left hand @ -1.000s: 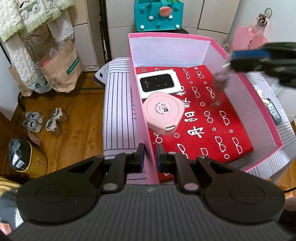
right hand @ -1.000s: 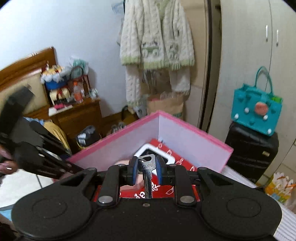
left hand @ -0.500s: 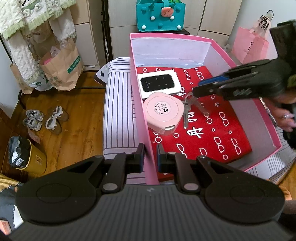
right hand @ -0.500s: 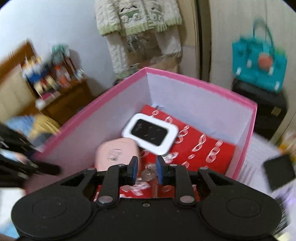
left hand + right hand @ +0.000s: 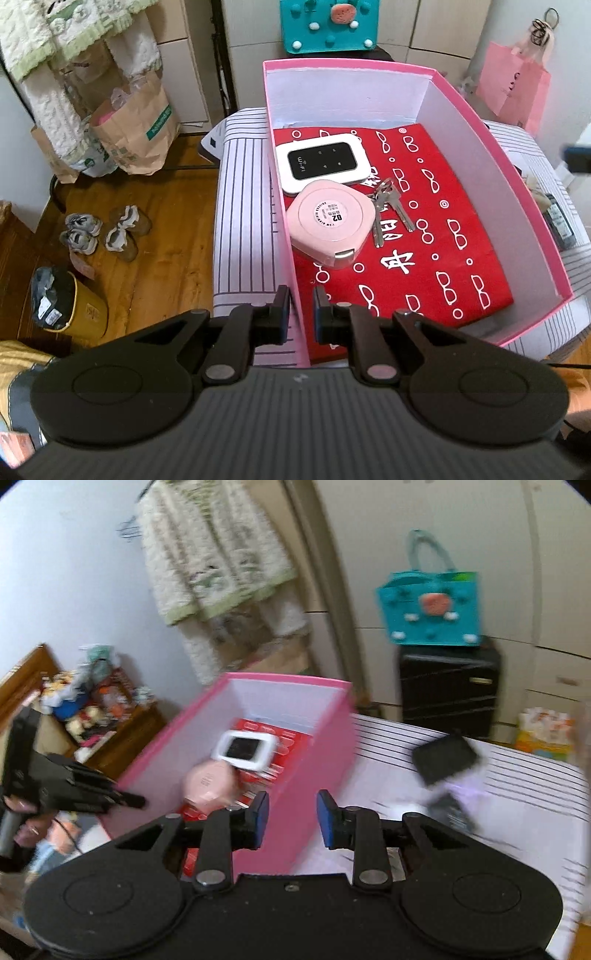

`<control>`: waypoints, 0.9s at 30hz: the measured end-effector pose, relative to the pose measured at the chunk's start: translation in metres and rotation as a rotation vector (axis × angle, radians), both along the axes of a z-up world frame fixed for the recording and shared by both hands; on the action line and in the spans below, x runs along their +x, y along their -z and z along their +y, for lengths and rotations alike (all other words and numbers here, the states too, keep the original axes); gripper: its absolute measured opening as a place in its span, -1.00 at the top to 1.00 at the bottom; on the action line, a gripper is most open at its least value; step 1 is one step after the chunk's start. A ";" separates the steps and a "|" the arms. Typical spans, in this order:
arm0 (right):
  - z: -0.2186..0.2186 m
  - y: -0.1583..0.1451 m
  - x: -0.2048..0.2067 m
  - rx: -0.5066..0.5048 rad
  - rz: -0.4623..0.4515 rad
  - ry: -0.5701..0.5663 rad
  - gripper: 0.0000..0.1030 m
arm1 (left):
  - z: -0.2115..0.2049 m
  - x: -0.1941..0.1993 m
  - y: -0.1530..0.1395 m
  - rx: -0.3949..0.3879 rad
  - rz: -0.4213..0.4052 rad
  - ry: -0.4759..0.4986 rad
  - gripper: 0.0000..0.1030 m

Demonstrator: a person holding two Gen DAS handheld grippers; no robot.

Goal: Organize rigid objects
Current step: 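Carry the keys into the box and drop them beside the tape measure, then grasp the grey phone battery with the right gripper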

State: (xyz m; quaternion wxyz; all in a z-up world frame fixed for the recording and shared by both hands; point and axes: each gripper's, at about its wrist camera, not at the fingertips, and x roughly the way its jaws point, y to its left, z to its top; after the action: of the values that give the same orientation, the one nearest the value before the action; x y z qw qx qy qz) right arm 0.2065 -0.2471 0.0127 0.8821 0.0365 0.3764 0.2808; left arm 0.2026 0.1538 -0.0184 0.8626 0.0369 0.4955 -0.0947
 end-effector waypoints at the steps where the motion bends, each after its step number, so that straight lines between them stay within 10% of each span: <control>1: -0.012 0.002 -0.004 -0.021 0.000 0.027 0.30 | -0.001 -0.001 -0.001 0.003 -0.002 -0.004 0.78; 11: -0.089 0.038 -0.035 -0.118 0.021 0.203 0.08 | 0.000 0.001 -0.003 -0.010 0.001 -0.055 0.78; 27: -0.090 0.109 -0.015 -0.298 0.073 0.248 -0.35 | -0.009 0.001 -0.002 0.046 -0.005 -0.058 0.78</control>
State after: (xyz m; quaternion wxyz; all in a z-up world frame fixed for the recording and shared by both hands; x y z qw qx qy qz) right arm 0.1912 -0.3376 -0.0967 0.8914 -0.0381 0.4381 0.1095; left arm 0.2032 0.1444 -0.0159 0.8653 0.0424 0.4961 -0.0580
